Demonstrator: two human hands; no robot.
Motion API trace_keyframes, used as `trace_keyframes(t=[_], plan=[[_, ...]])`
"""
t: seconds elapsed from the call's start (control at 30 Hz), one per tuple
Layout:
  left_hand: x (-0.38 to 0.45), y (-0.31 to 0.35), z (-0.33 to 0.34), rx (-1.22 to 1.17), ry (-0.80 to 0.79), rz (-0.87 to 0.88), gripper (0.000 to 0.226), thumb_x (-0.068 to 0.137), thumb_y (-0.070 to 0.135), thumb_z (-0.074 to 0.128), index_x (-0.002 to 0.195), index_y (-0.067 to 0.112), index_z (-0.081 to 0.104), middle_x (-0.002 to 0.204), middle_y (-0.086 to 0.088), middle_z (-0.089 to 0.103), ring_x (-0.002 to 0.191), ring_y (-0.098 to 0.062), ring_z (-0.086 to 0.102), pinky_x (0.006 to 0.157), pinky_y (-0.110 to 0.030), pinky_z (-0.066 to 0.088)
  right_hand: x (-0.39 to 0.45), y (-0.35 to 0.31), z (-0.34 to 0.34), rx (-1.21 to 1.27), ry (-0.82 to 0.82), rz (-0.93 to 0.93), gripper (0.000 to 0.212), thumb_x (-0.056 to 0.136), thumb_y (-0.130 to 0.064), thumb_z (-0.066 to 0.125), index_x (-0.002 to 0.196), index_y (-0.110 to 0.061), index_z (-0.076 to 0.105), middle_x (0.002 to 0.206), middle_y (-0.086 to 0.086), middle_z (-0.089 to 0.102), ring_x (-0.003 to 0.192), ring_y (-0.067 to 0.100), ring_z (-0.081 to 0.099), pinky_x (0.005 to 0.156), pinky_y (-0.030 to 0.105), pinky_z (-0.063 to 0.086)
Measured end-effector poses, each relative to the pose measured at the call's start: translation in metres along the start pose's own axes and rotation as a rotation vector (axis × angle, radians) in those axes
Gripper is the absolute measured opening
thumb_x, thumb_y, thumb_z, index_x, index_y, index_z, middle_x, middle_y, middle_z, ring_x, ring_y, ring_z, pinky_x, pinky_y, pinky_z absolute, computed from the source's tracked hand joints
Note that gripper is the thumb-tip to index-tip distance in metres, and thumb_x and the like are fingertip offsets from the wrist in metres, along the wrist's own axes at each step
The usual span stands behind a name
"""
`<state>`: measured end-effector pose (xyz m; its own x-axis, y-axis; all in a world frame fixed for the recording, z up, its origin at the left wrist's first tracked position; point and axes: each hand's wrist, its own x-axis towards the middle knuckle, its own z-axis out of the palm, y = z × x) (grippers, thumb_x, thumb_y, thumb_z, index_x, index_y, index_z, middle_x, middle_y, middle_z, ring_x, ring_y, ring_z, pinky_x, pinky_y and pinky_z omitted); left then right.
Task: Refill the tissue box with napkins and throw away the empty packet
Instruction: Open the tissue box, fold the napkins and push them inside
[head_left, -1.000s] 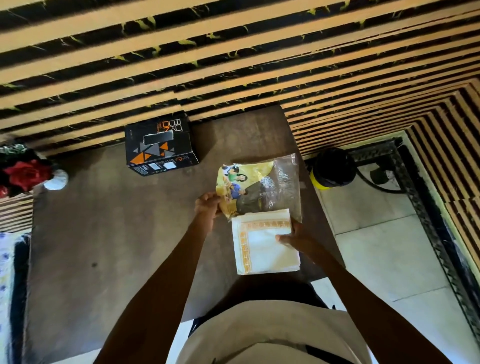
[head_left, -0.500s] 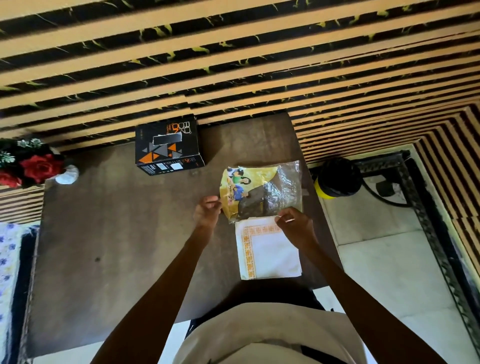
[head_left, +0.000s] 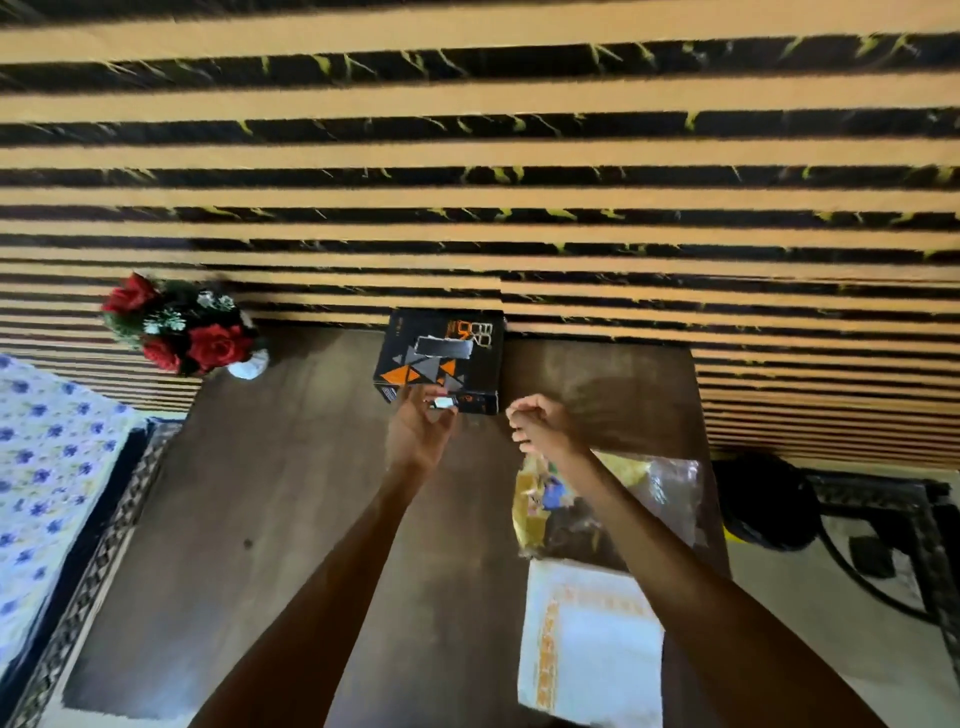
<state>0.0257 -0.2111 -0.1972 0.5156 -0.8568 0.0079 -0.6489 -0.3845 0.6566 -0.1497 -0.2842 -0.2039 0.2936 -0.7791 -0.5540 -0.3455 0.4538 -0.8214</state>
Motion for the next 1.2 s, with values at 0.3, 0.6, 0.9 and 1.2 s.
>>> trace_keyframes(t=[0.3, 0.6, 0.9, 1.2], plan=[[0.09, -0.011, -0.002, 0.508, -0.413, 0.209, 0.089, 0.068, 0.043, 0.08, 0.142, 0.023, 0.035, 0.142, -0.005, 0.04, 0.134, -0.027, 0.033, 0.114, -0.045, 0.025, 0.07, -0.041, 0.022, -0.151, 0.024, 0.062, 0.086, 0.076, -0.01, 0.083, 0.147, -0.014, 0.035, 0.135, 0.013, 0.05, 0.118, 0.029, 0.057, 0.084, 0.037, 0.049], [0.08, -0.028, 0.005, 0.489, -0.24, 0.385, 0.055, 0.079, 0.025, 0.07, 0.13, 0.023, 0.051, 0.131, -0.001, 0.054, 0.127, -0.022, 0.042, 0.114, -0.042, 0.021, 0.053, -0.025, 0.02, -0.012, -0.038, 0.136, 0.056, 0.09, -0.024, 0.071, 0.137, -0.011, 0.045, 0.125, 0.008, 0.058, 0.113, 0.024, 0.058, 0.104, 0.05, 0.048], [0.041, -0.058, -0.018, 0.286, -0.198, 0.405, 0.068, 0.068, 0.056, 0.07, 0.129, 0.032, 0.05, 0.138, -0.001, 0.043, 0.129, -0.026, 0.036, 0.106, -0.044, 0.026, 0.016, -0.002, 0.041, 0.377, -0.062, 0.187, 0.045, 0.079, -0.036, 0.08, 0.117, -0.032, 0.056, 0.13, -0.001, 0.061, 0.112, 0.033, 0.063, 0.095, 0.051, 0.056], [0.024, -0.08, -0.084, -0.685, -0.398, -0.627, 0.049, 0.082, 0.055, 0.065, 0.118, 0.024, 0.052, 0.124, -0.008, 0.059, 0.101, -0.022, 0.063, 0.075, -0.033, 0.055, -0.036, 0.017, 0.049, 0.41, -0.024, 0.171, 0.029, 0.087, -0.032, 0.072, 0.113, -0.028, 0.059, 0.122, -0.006, 0.06, 0.106, 0.034, 0.063, 0.101, 0.052, 0.051]])
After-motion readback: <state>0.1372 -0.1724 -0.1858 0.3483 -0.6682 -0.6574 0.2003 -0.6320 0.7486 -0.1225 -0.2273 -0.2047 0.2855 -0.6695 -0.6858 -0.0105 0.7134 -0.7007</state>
